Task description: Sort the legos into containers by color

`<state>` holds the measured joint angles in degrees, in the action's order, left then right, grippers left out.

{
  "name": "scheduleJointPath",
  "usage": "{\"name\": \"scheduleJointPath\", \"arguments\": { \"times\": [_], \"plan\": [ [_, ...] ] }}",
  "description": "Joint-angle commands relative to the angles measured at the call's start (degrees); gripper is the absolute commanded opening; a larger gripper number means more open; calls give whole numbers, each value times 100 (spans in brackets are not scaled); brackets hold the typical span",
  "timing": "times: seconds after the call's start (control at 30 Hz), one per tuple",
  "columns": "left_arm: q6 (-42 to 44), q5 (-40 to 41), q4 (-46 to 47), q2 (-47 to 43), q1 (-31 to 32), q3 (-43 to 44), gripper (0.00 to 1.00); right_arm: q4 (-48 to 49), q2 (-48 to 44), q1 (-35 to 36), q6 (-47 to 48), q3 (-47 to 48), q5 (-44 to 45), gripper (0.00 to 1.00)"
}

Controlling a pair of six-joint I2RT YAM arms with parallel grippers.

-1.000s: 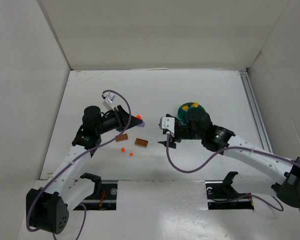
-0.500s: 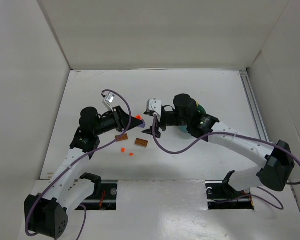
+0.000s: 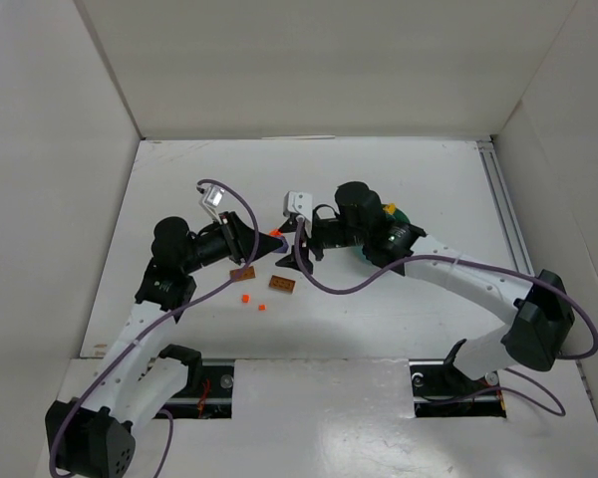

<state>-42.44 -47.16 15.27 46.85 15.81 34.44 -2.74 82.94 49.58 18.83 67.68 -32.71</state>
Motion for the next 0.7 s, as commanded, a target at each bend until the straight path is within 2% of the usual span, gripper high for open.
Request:
{"name": "scheduleJointPath", "arguments": {
  "times": [0.0, 0.07, 0.37, 0.43, 0.67],
  "plan": [
    [157, -74, 355, -255, 45, 107, 23, 90, 47, 34, -168, 377, -174, 76],
    [157, -22, 301, -255, 45, 107, 23, 90, 47, 34, -169, 378, -227, 72],
    [218, 40, 240, -255, 45, 107, 22, 142, 99, 34, -222, 491, -447, 70],
    [218, 40, 240, -255, 45, 107, 22, 142, 100, 34, -222, 492, -447, 57],
    [271, 189, 109, -255, 45, 107, 22, 142, 100, 34, -283, 492, -552, 23]
  ]
}}
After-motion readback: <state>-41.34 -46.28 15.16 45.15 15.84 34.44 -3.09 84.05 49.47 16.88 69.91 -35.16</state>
